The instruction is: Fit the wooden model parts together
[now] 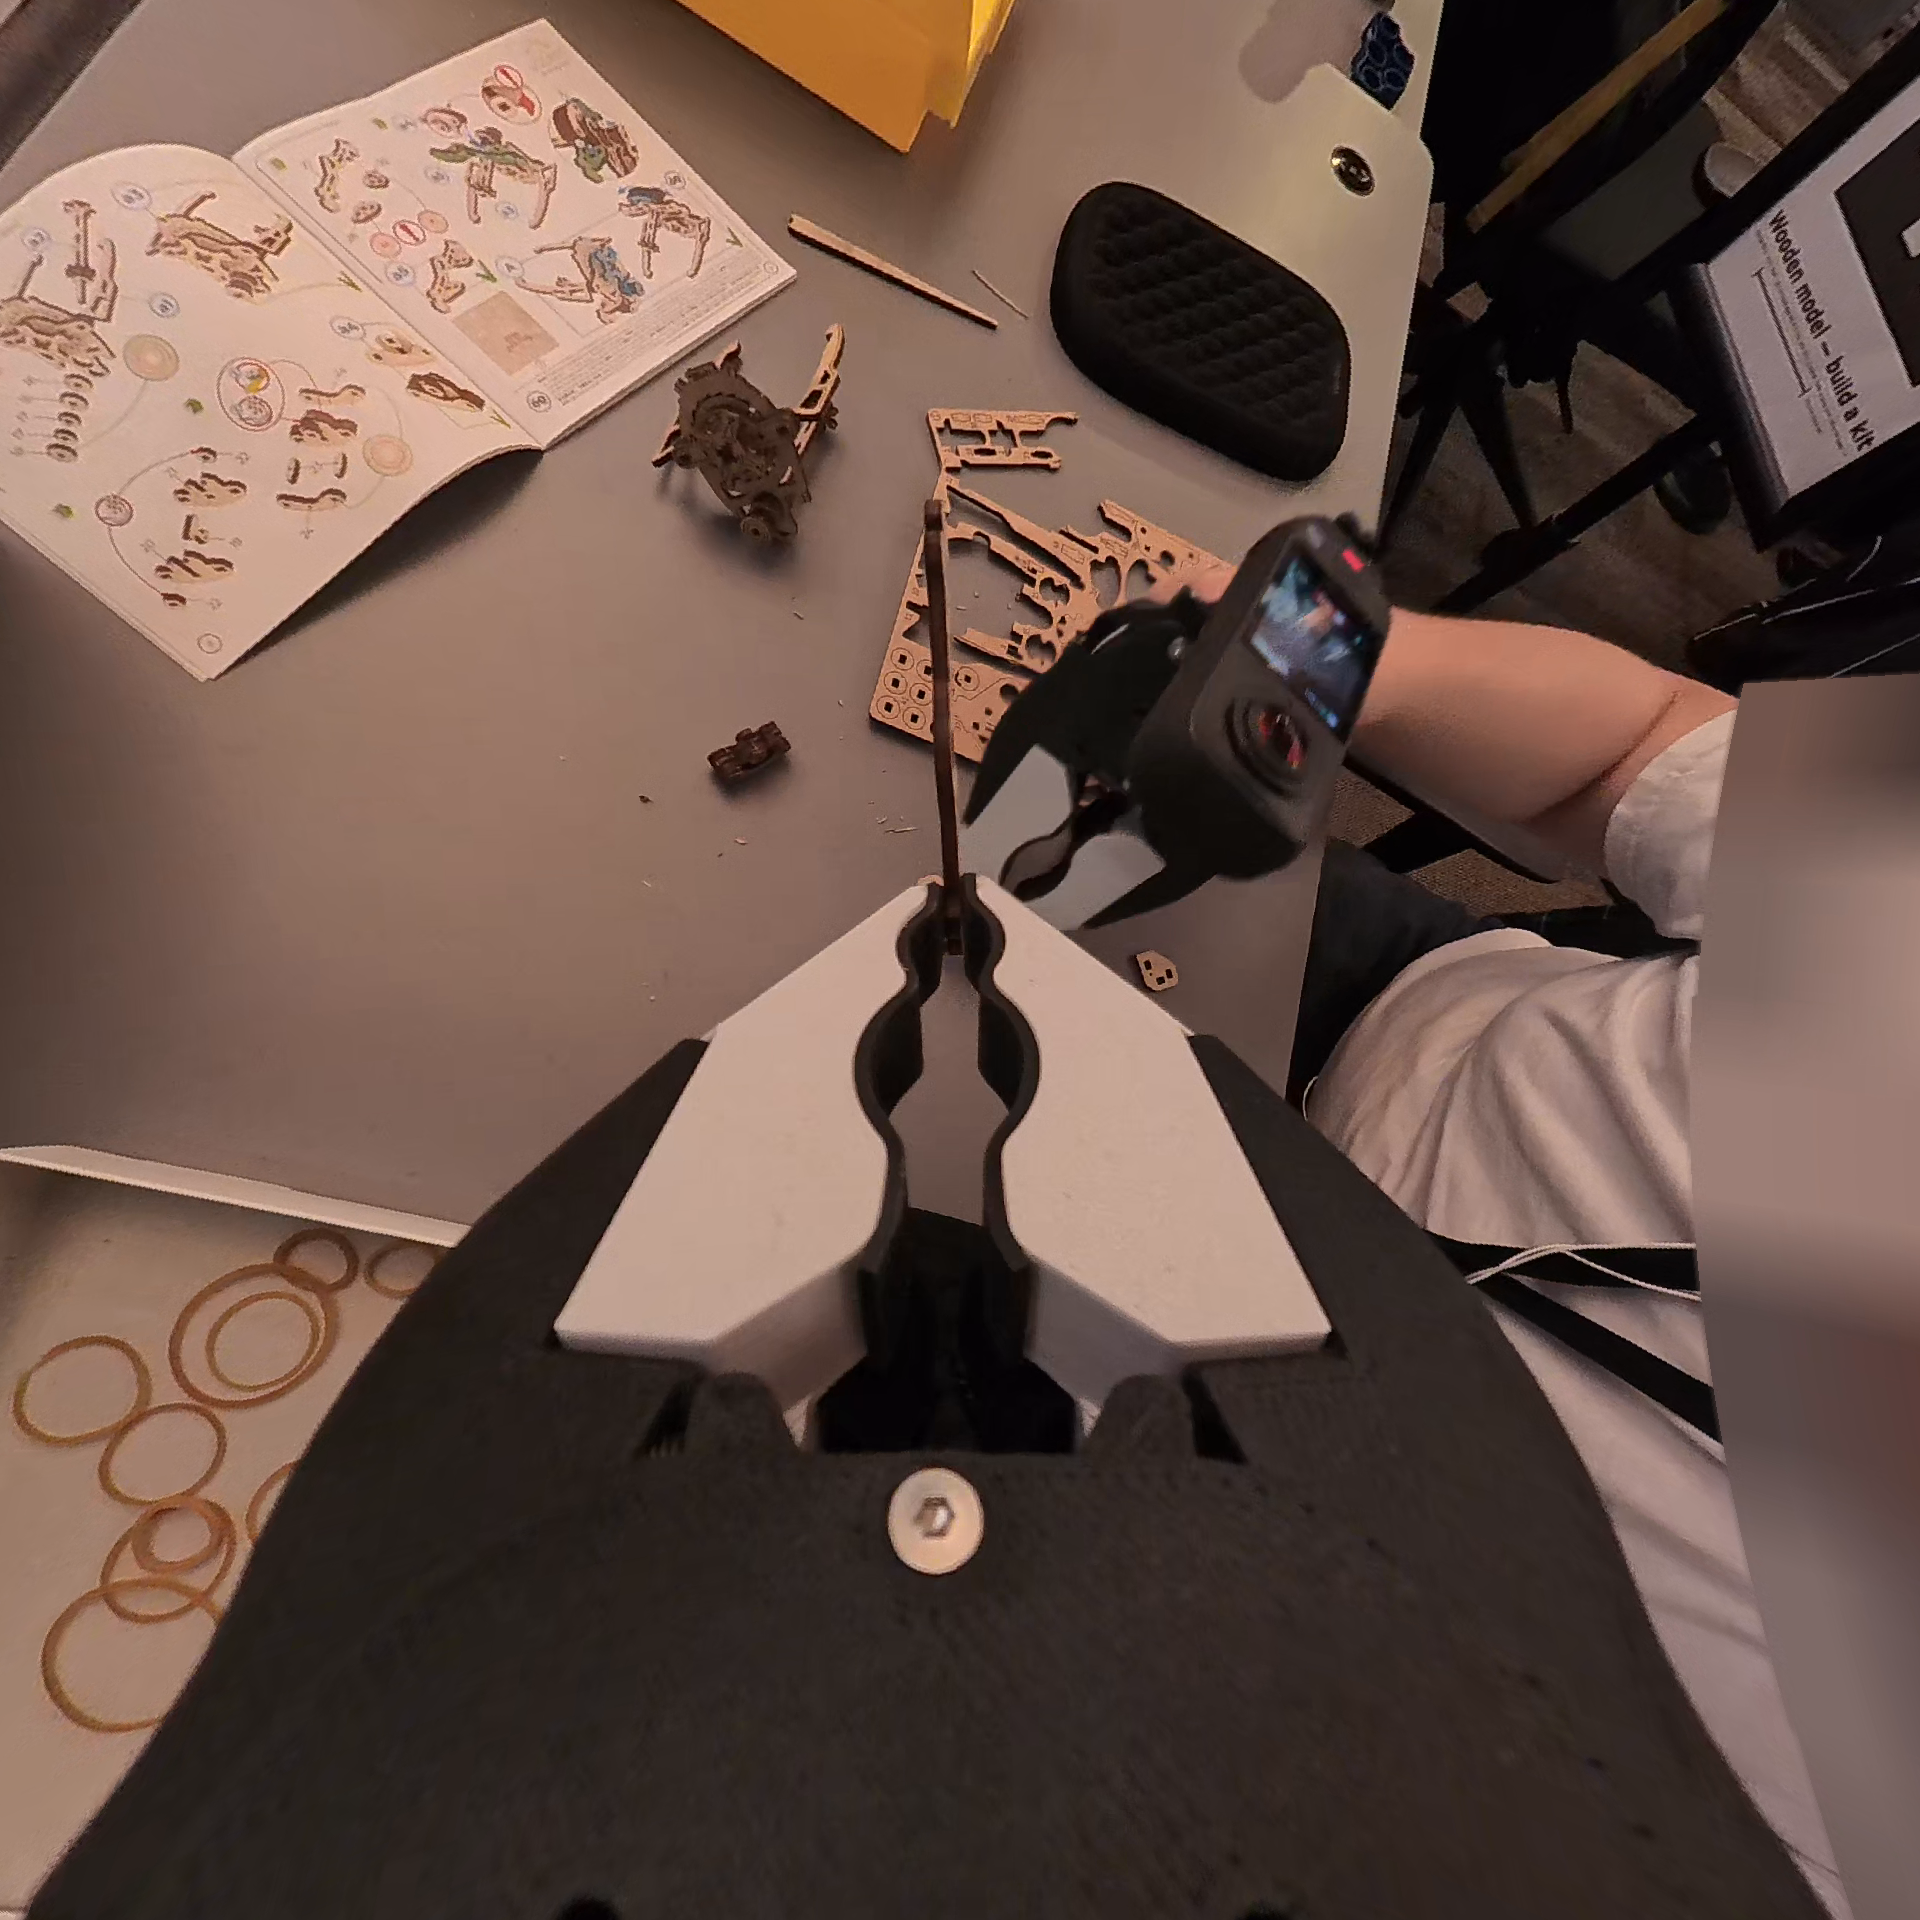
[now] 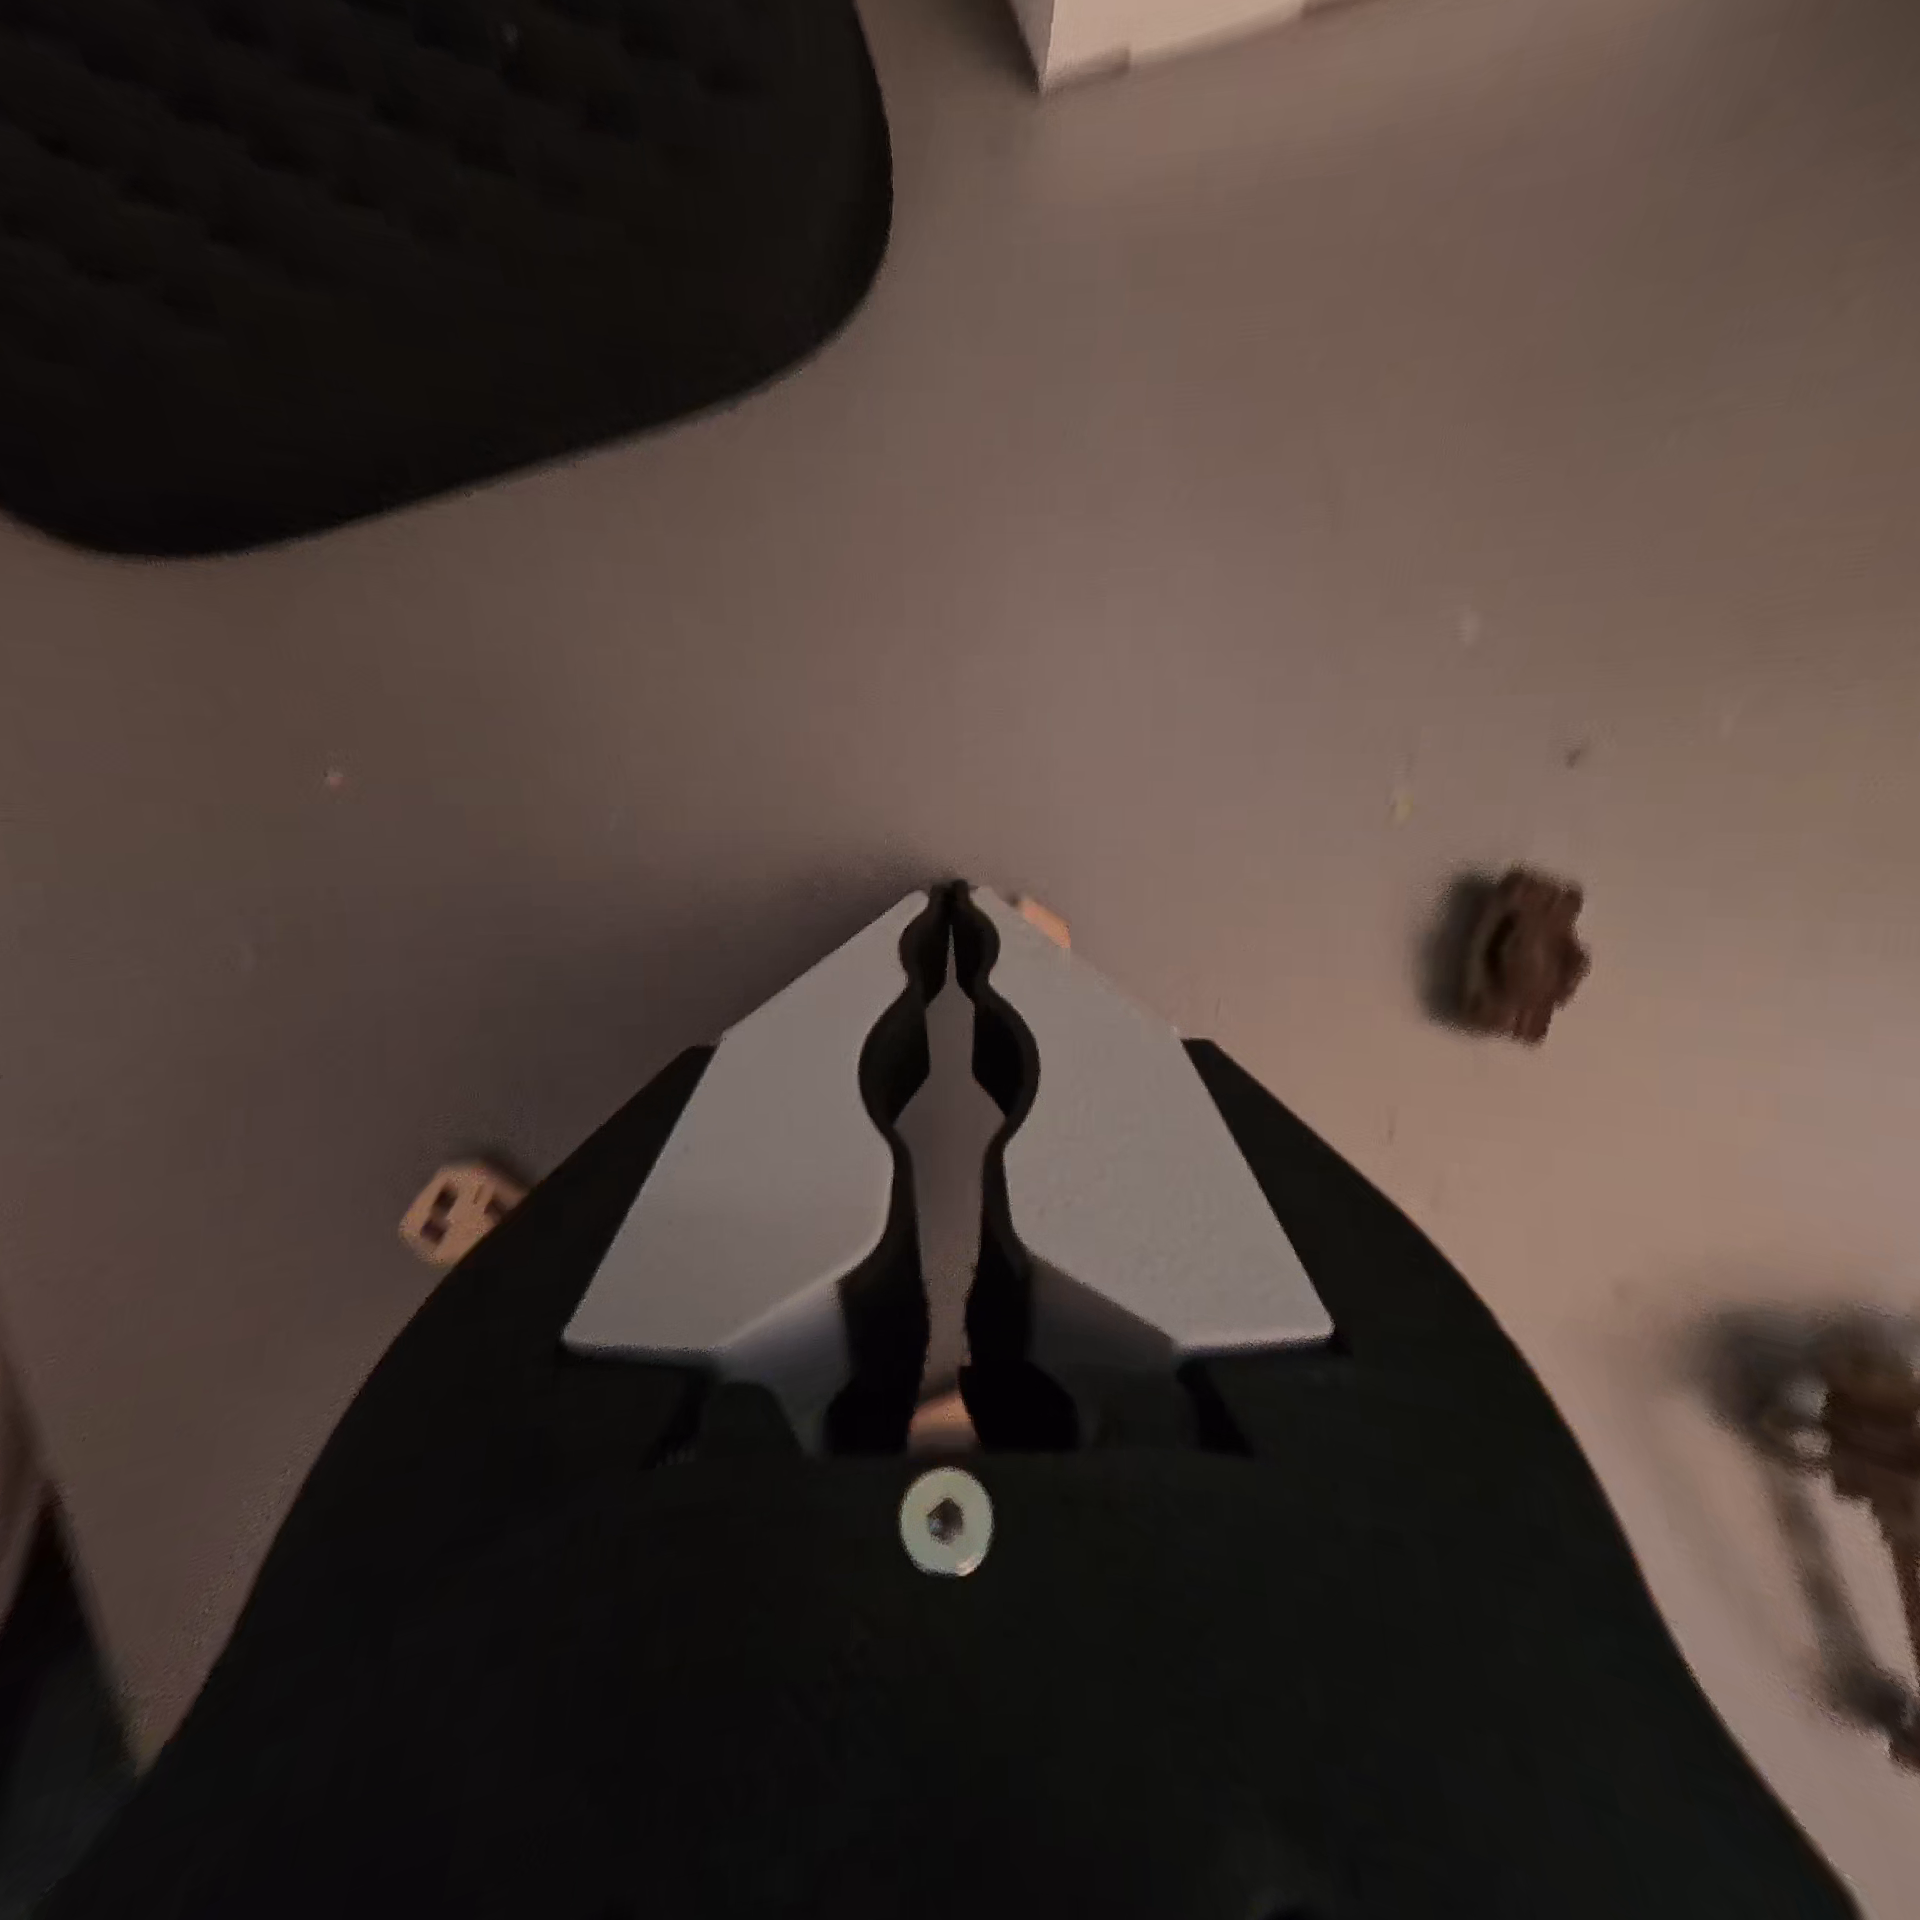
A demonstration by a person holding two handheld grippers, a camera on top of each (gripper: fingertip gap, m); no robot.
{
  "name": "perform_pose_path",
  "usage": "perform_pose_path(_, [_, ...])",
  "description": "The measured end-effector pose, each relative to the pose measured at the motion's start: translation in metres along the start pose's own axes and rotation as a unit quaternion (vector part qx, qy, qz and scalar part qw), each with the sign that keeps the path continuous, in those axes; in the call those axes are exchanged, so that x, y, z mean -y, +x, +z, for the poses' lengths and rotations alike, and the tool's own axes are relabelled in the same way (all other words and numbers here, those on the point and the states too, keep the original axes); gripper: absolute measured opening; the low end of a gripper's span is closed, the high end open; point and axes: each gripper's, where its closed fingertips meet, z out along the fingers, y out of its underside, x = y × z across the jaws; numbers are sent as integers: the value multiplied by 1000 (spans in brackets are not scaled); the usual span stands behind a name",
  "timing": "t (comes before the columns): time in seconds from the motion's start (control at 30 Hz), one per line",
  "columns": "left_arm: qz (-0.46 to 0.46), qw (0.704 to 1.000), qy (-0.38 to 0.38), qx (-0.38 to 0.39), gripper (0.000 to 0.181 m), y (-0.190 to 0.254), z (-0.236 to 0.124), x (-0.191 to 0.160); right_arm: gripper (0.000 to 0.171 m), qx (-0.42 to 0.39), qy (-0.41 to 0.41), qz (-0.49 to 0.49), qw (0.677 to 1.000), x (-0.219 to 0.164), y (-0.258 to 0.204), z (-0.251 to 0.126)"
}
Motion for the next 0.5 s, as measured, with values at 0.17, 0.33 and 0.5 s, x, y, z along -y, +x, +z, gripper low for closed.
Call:
perform_pose_path(0.17, [-4,1000,-2,-7,1,0,1,-1,0,-57,29,-39,997,22,30,1])
perform_pose_path(0.33, [-6,1000,-3,-6,1,-2,2,0,0,-68,19,3,997,-4,48,-23])
perform_pose_path(0.5, [-8,1000,-9,-4,1,-4,5,-2,0,-33,-2,4,999,-21,24,-14])
